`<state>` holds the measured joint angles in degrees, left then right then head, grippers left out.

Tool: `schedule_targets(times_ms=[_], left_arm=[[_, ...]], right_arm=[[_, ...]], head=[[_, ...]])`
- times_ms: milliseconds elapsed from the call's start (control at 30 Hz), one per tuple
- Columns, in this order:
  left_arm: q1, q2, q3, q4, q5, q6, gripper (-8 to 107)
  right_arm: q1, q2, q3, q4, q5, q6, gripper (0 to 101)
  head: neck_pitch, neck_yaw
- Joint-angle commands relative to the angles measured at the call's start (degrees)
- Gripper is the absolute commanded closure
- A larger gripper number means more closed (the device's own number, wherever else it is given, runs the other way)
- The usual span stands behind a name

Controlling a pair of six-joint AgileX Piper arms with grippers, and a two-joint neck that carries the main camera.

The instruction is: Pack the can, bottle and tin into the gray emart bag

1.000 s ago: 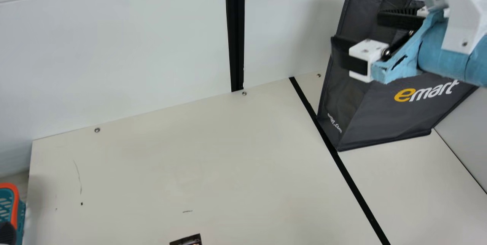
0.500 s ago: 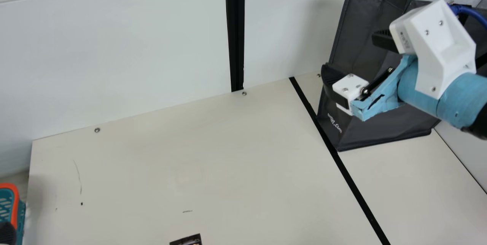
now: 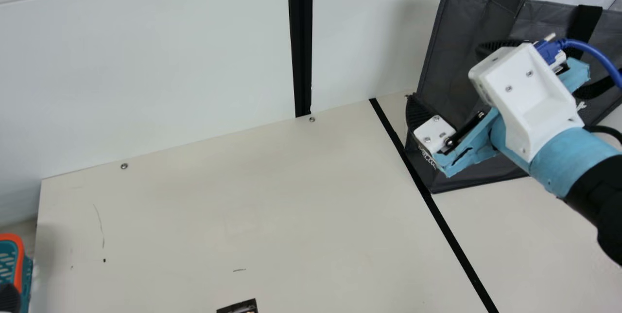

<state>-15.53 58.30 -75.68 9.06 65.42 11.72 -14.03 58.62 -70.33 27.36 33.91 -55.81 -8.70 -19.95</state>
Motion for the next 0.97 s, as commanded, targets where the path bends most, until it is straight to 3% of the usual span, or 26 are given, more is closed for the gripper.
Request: schedule_targets(times_ms=[0, 933], left_arm=[[0.00, 0.00, 0.00, 0.00, 0.00, 0.00, 9], [0.00, 0.00, 0.00, 0.00, 0.00, 0.00, 9]], right_arm=[[0.00, 0.00, 0.00, 0.00, 0.00, 0.00, 10], [0.00, 0.00, 0.00, 0.00, -0.29, -0.05, 10]], head=[[-1.30, -0.05], [-1.30, -0.05]])
